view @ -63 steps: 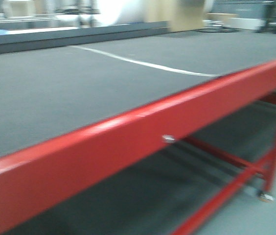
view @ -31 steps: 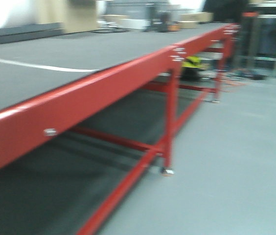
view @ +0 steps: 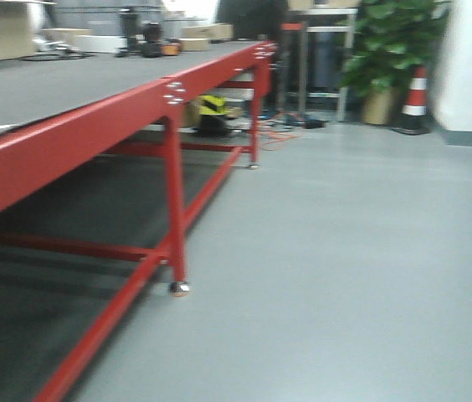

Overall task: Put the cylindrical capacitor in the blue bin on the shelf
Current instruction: 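Drive the base away from the table toward the blue bin shelf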

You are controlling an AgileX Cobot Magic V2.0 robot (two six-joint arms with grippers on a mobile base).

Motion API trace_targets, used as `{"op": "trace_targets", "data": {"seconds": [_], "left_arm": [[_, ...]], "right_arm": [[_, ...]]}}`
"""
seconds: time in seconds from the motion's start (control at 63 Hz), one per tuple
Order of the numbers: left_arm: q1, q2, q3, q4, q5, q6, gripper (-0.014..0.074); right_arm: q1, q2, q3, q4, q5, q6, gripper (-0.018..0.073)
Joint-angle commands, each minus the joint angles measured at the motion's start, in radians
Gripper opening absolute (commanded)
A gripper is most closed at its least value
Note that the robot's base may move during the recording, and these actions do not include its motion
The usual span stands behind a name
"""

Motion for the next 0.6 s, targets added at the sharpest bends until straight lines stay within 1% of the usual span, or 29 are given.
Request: {"op": "trace_targets", "data": {"seconds": [0.0, 0.588], "left_arm": [[0.002, -0.006, -0.007, -0.004, -0.017, -0.004, -0.0111], [0.002, -0.006, -0.007, -0.004, -0.017, -0.004, -0.0111]], "right_arm": [[0.002, -0.006, -0.007, -0.004, -0.032, -0.003, -0.0162], [0.002, -0.006, -0.007, -0.004, -0.032, -0.003, -0.0162]]}}
